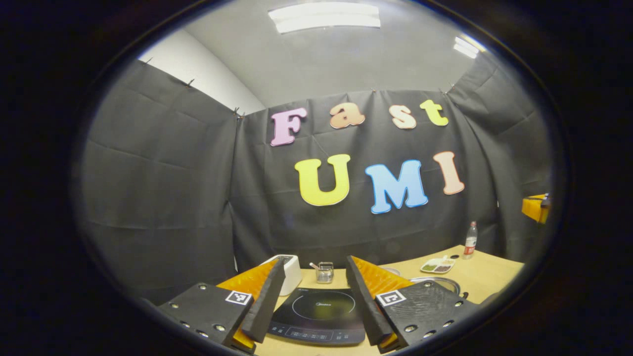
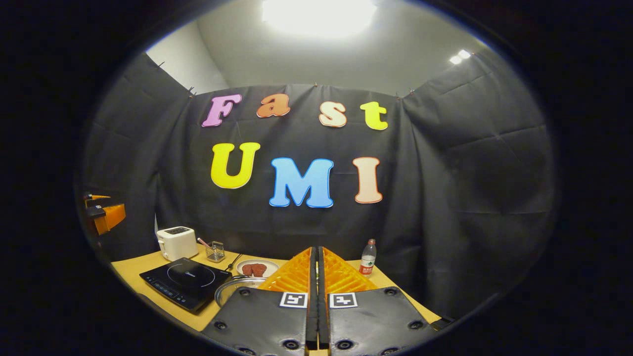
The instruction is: First push the handle of the pot to place it horizontally, then grasp the pot with both hands and set it on the induction cooktop.
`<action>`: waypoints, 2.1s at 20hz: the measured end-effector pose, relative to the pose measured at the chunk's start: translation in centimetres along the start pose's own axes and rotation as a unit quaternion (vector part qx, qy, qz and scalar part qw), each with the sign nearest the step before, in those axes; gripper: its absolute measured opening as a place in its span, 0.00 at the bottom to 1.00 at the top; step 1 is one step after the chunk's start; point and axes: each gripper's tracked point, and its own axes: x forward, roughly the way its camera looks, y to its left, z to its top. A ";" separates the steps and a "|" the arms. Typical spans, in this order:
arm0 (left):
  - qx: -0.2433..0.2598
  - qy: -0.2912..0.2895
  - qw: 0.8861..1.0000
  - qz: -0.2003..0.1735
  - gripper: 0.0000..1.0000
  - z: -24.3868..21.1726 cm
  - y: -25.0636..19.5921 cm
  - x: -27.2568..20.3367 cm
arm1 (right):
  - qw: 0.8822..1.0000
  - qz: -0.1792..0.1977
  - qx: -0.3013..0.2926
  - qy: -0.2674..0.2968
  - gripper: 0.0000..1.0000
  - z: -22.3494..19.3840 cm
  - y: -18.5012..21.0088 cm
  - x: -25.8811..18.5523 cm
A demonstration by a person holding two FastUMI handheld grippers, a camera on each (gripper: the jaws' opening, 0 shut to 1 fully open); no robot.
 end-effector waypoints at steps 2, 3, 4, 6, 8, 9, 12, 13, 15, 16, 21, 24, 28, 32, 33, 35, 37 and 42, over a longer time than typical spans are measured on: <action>-0.003 -0.001 1.000 -0.001 0.72 -0.2 0.7 0.3 | 1.000 0.013 0.008 0.016 0.02 -1.0 1.1 0.3; -0.004 -0.001 1.000 -0.001 0.72 -0.4 1.2 0.4 | 0.999 0.019 0.012 0.025 0.02 -1.5 1.7 0.4; -0.005 0.000 1.000 -0.002 0.73 -0.6 1.5 0.5 | 0.999 0.023 0.015 0.036 0.02 -2.3 2.2 0.5; -0.006 0.002 1.000 -0.004 0.72 -1.0 2.5 0.6 | 0.998 0.029 0.016 0.055 0.02 -3.6 3.0 0.6; -0.006 0.001 1.000 -0.006 0.73 -1.3 3.3 0.6 | 0.997 0.034 0.010 0.070 0.02 -4.8 3.8 0.5; -0.005 -0.001 1.000 -0.003 0.72 -1.4 4.0 0.6 | 0.996 0.036 0.006 0.076 0.02 -5.3 4.1 0.5; -0.009 0.001 1.000 0.006 0.72 -1.7 5.3 0.4 | 0.994 0.055 -0.001 0.095 0.02 -6.8 5.3 0.4; -0.010 0.002 1.000 0.009 0.76 -1.9 5.7 0.4 | 0.992 0.064 -0.003 0.105 0.02 -7.4 5.7 0.4; -0.009 0.005 1.000 0.014 0.72 -2.2 5.9 0.2 | 0.989 0.084 -0.007 0.123 0.02 -8.7 6.5 0.4; -0.008 0.006 1.000 0.017 0.72 -2.2 6.0 0.2 | 0.986 0.096 -0.010 0.133 0.00 -9.4 6.9 0.4; -0.002 0.005 0.999 0.037 0.72 -2.1 5.3 0.8 | 0.970 0.155 -0.020 0.188 0.02 -13.6 8.4 0.8; -0.003 0.012 0.999 0.048 0.76 -2.2 4.2 1.5 | 0.956 0.188 -0.031 0.223 0.02 -16.4 8.8 1.0; 0.003 0.019 0.998 0.060 0.76 -2.5 2.8 2.2 | 0.937 0.227 -0.034 0.264 0.02 -19.6 9.1 1.4; 0.010 0.029 0.997 0.073 0.76 -3.1 1.8 2.9 | 0.914 0.259 -0.045 0.307 0.02 -22.8 9.3 1.4; 0.013 0.033 0.996 0.076 0.72 -3.3 1.6 3.1 | 0.909 0.267 -0.048 0.316 0.02 -23.3 9.4 1.5; 0.017 0.039 0.996 0.080 0.72 -3.6 1.2 3.3 | 0.901 0.277 -0.049 0.330 0.02 -24.5 9.3 1.5; 0.022 0.041 0.995 0.084 0.73 -3.6 1.0 3.5 | 0.894 0.285 -0.045 0.343 0.02 -25.5 9.5 1.6; 0.033 0.042 0.995 0.088 0.73 -3.4 0.4 3.8 | 0.880 0.288 -0.036 0.377 0.02 -27.7 9.7 2.3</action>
